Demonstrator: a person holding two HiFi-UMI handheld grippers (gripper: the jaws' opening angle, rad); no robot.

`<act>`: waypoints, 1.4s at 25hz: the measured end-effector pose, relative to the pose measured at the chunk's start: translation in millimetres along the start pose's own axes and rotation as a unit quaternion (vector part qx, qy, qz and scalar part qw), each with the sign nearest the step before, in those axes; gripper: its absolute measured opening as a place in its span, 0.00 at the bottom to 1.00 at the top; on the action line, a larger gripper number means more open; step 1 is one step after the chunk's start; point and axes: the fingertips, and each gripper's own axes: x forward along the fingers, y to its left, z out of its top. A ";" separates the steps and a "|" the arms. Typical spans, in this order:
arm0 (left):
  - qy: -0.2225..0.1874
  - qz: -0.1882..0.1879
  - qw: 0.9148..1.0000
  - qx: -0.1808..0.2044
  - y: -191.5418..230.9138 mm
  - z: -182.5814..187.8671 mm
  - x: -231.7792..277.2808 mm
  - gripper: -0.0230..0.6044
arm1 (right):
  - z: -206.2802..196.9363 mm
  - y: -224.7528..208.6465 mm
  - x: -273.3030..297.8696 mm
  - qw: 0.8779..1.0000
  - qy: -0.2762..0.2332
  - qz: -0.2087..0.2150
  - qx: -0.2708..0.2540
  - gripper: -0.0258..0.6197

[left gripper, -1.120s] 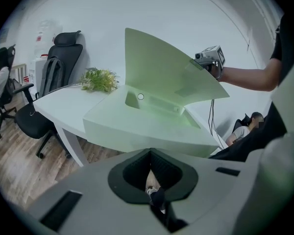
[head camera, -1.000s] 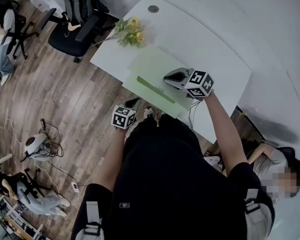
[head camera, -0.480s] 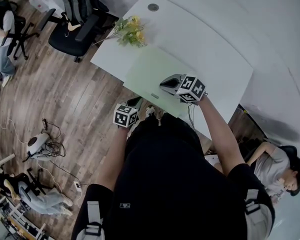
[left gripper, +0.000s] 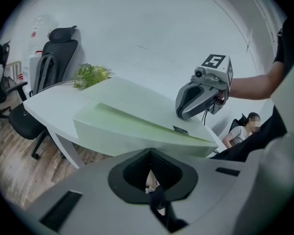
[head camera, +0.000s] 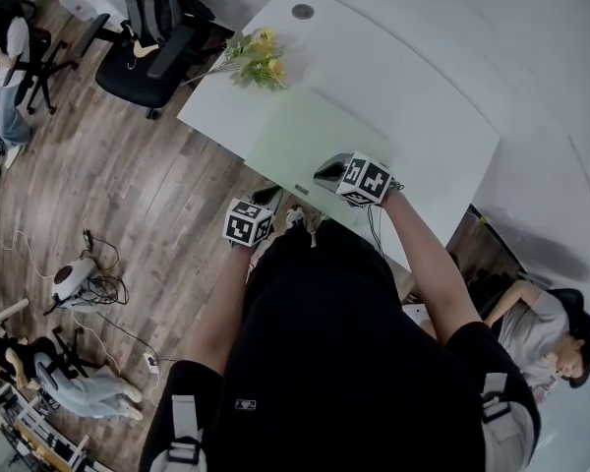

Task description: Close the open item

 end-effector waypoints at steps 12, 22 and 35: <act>0.020 -0.004 1.000 0.024 -11.6 22.2 21.9 0.05 | -23.7 -16.1 -7.4 0.999 0.002 -0.047 0.019 0.05; 0.024 0.000 0.999 0.025 -12.4 25.9 26.9 0.05 | -30.2 -21.0 -4.7 0.995 -0.017 -0.102 0.012 0.05; -0.006 -0.004 1.000 -0.005 -22.5 15.0 7.5 0.05 | -24.4 -15.0 -16.0 0.992 -0.067 -0.105 -0.001 0.05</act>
